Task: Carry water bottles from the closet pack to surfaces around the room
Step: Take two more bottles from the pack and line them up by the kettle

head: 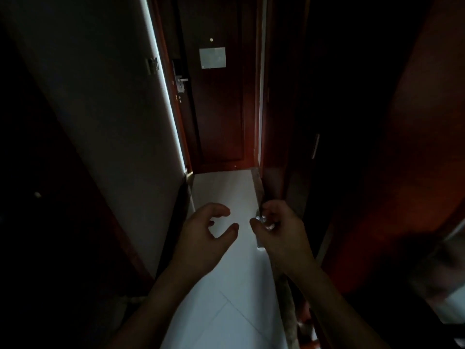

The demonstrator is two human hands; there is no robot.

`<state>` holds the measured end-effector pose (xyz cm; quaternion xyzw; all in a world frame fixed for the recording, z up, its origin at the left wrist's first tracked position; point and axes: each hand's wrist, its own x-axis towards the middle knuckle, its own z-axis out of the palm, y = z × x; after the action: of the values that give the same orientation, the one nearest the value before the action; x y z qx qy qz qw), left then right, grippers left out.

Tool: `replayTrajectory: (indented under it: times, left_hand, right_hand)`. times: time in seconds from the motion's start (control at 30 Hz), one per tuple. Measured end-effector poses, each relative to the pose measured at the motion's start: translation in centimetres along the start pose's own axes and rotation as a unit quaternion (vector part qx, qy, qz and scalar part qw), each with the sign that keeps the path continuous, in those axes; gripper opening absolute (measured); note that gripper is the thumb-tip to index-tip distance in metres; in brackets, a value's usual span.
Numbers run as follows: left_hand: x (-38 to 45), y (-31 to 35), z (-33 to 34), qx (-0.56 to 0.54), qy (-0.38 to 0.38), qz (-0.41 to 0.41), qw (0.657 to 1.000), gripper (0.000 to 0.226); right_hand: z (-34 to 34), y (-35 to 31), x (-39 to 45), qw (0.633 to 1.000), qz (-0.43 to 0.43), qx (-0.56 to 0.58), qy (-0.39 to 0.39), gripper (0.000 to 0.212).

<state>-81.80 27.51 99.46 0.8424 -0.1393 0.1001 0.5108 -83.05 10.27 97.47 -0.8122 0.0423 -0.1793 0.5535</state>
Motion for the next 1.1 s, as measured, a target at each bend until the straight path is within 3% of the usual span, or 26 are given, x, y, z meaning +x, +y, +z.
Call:
replayTrajectory:
  times: [0.33, 0.57, 0.87, 1.03, 1.1]
  left_hand:
    - [17.0, -6.9, 2.9, -0.016, 0.016, -0.008, 1.000, 0.027]
    - [31.0, -15.1, 5.7, -0.028, -0.046, 0.025, 0.998, 0.033]
    - [47.6, -22.5, 11.0, -0.032, -0.141, 0.021, 0.989, 0.027]
    - [53.8, -28.2, 16.4, 0.008, -0.198, 0.005, 0.980, 0.028]
    - [56.2, -30.8, 18.9, 0.029, -0.214, -0.009, 0.976, 0.030]
  right_hand:
    - [3.9, 3.2, 17.2, 1.000, 0.006, -0.026, 0.002, 0.028]
    - [8.3, 7.1, 29.3, 0.995, 0.043, -0.076, 0.055, 0.023]
    - [10.6, 13.4, 41.8, 0.975, 0.152, -0.121, 0.108, 0.025]
    - [11.7, 21.1, 48.1, 0.956, 0.225, -0.123, 0.141, 0.017]
    - [12.4, 25.1, 50.6, 0.953, 0.258, -0.110, 0.117, 0.028]
